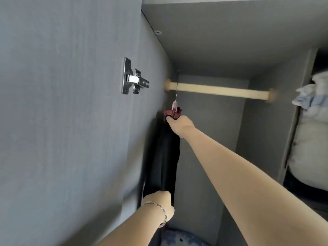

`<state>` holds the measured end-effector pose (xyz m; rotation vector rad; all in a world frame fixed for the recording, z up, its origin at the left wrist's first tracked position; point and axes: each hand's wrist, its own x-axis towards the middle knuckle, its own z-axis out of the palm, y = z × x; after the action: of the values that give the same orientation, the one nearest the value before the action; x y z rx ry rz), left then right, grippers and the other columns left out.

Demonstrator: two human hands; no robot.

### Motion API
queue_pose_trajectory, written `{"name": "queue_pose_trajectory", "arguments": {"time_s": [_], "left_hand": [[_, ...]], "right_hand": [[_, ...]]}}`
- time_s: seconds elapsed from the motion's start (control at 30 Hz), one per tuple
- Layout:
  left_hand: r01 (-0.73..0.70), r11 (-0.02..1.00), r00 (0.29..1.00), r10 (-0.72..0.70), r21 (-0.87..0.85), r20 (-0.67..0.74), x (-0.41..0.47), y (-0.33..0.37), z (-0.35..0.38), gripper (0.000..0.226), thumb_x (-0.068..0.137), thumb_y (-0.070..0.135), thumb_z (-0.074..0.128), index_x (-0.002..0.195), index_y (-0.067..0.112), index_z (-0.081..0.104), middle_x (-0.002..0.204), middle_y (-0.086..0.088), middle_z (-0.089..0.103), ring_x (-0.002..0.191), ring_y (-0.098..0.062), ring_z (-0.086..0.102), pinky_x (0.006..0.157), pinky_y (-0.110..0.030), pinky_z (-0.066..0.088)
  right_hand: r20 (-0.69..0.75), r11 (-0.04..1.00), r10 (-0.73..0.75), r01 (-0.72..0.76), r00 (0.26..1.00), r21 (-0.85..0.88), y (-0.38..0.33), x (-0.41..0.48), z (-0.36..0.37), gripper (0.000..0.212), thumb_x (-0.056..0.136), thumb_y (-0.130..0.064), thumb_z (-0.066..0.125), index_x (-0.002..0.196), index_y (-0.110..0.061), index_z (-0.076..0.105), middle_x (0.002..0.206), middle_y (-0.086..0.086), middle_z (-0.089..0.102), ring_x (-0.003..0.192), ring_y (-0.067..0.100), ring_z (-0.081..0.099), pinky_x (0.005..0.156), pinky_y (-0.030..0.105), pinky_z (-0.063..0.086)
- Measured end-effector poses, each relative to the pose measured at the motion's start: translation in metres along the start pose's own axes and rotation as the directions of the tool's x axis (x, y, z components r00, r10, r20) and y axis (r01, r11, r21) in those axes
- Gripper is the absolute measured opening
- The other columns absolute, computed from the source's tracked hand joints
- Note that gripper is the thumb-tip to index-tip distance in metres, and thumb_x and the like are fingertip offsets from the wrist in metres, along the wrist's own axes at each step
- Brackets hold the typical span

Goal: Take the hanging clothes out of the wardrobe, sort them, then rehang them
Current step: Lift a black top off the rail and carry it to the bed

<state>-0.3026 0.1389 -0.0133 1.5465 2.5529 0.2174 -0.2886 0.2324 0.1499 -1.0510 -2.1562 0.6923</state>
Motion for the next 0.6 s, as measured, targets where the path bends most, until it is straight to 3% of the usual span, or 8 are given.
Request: {"name": "queue_pose_trajectory", "arguments": {"time_s": [0.07, 0.1, 0.2, 0.23, 0.33, 0.4, 0.47, 0.6], "left_hand": [[0.014, 1.0, 1.0, -0.014, -0.026, -0.001, 0.01, 0.003, -0.003, 0.027, 0.091, 0.019, 0.04, 0.11, 0.008, 0.057, 0.116, -0.008, 0.063, 0.107, -0.03, 0.061, 0.088, -0.034, 0.048], [0.019, 0.999, 1.0, -0.02, -0.027, -0.007, 0.017, 0.002, -0.003, 0.027, 0.091, 0.019, 0.04, 0.109, 0.008, 0.057, 0.115, -0.009, 0.064, 0.106, -0.03, 0.062, 0.087, -0.034, 0.049], [0.049, 0.998, 0.999, -0.049, -0.035, 0.005, 0.027, -0.002, -0.007, 0.028, 0.091, 0.019, 0.04, 0.109, 0.008, 0.058, 0.113, -0.009, 0.064, 0.104, -0.029, 0.062, 0.088, -0.034, 0.049], [0.059, 0.997, 0.998, -0.059, -0.038, 0.008, 0.03, -0.004, -0.009, 0.027, 0.091, 0.019, 0.04, 0.109, 0.009, 0.058, 0.111, -0.008, 0.064, 0.104, -0.029, 0.062, 0.088, -0.033, 0.049], [0.074, 0.992, 0.995, -0.067, -0.099, 0.067, 0.036, -0.013, -0.007, 0.018, 0.088, 0.016, 0.039, 0.087, 0.012, 0.056, 0.077, -0.004, 0.06, 0.082, -0.025, 0.059, 0.071, -0.027, 0.047], [0.095, 0.986, 0.993, -0.084, -0.138, 0.085, 0.037, -0.016, -0.005, 0.02, 0.085, 0.012, 0.037, 0.067, 0.014, 0.044, 0.059, 0.0, 0.046, 0.065, -0.021, 0.051, 0.055, -0.022, 0.038], [0.104, 0.987, 0.993, -0.095, -0.124, 0.076, 0.036, -0.019, -0.005, 0.026, 0.087, 0.013, 0.038, 0.061, 0.016, 0.036, 0.058, 0.002, 0.042, 0.059, -0.018, 0.046, 0.054, -0.022, 0.035], [0.081, 0.997, 0.997, -0.081, -0.017, 0.018, 0.026, -0.014, -0.011, 0.013, 0.091, 0.019, 0.038, 0.082, 0.017, 0.047, 0.078, 0.0, 0.053, 0.075, -0.021, 0.05, 0.068, -0.024, 0.038]], "right_hand": [[0.03, 0.994, 0.004, -0.007, 1.0, 0.106, -0.012, 0.018, 0.003, 0.043, 0.092, -0.037, 0.05, 0.123, -0.006, 0.052, 0.123, 0.011, 0.053, 0.119, 0.028, 0.051, 0.1, 0.032, 0.045], [0.074, 0.988, 0.028, -0.039, 0.997, 0.148, -0.016, 0.027, 0.005, 0.04, 0.092, -0.032, 0.051, 0.124, -0.008, 0.047, 0.121, 0.008, 0.049, 0.121, 0.025, 0.048, 0.103, 0.031, 0.043], [0.173, 0.961, 0.147, -0.181, 0.974, 0.207, -0.018, 0.043, 0.004, 0.033, 0.093, -0.01, 0.047, 0.125, -0.006, 0.042, 0.097, 0.009, 0.049, 0.099, 0.02, 0.053, 0.075, 0.028, 0.05], [0.161, 0.955, 0.154, -0.188, 0.975, 0.228, -0.015, 0.047, 0.003, 0.038, 0.093, -0.008, 0.045, 0.131, -0.005, 0.042, 0.102, 0.014, 0.054, 0.102, 0.023, 0.055, 0.068, 0.026, 0.048], [0.025, 0.972, 0.105, -0.108, 0.994, 0.207, 0.0, 0.052, -0.006, 0.038, 0.095, -0.007, 0.042, 0.132, -0.001, 0.047, 0.131, 0.015, 0.054, 0.121, 0.028, 0.052, 0.065, 0.024, 0.045], [-0.035, 0.973, 0.138, -0.129, 0.99, 0.193, 0.012, 0.052, -0.018, 0.034, 0.094, -0.004, 0.044, 0.128, 0.002, 0.049, 0.127, 0.015, 0.056, 0.112, 0.028, 0.057, 0.06, 0.027, 0.042], [-0.059, 0.976, 0.115, -0.101, 0.992, 0.195, 0.02, 0.051, -0.031, 0.033, 0.095, -0.005, 0.042, 0.126, 0.003, 0.049, 0.116, 0.016, 0.058, 0.097, 0.027, 0.056, 0.053, 0.025, 0.039], [-0.122, 0.986, 0.014, 0.007, 0.992, 0.165, 0.029, 0.029, -0.056, 0.032, 0.094, -0.004, 0.04, 0.123, 0.001, 0.051, 0.112, 0.016, 0.057, 0.098, 0.028, 0.055, 0.079, 0.031, 0.045]]}}
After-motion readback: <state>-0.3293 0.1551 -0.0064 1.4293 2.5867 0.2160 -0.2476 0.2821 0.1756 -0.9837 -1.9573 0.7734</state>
